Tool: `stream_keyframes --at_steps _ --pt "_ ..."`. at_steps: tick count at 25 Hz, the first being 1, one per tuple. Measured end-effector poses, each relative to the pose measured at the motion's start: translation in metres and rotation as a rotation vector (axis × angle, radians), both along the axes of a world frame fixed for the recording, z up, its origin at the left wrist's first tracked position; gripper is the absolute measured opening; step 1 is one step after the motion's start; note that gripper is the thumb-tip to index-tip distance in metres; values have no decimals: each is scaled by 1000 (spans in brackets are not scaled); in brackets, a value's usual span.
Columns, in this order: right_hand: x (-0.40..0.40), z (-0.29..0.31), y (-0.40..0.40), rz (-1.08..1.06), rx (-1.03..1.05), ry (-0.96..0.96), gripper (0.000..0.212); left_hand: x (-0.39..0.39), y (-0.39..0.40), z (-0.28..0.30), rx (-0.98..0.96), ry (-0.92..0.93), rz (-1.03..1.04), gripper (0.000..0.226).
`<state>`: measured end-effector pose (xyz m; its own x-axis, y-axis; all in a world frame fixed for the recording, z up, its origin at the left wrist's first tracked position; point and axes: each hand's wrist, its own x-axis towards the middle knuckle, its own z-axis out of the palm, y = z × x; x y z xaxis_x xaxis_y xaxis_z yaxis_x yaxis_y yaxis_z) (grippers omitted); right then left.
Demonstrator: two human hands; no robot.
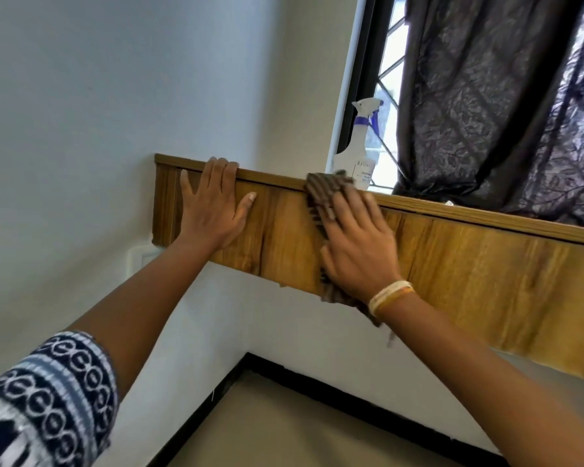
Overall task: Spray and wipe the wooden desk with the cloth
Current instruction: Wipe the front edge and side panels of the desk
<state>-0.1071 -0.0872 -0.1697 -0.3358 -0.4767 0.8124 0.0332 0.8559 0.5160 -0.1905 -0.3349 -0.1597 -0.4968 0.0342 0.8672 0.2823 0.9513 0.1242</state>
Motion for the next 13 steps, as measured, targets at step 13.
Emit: stream_keyframes --at_steps 13 --pt "28 2 48 17 -259 65 60 62 161 -7 33 192 -277 48"
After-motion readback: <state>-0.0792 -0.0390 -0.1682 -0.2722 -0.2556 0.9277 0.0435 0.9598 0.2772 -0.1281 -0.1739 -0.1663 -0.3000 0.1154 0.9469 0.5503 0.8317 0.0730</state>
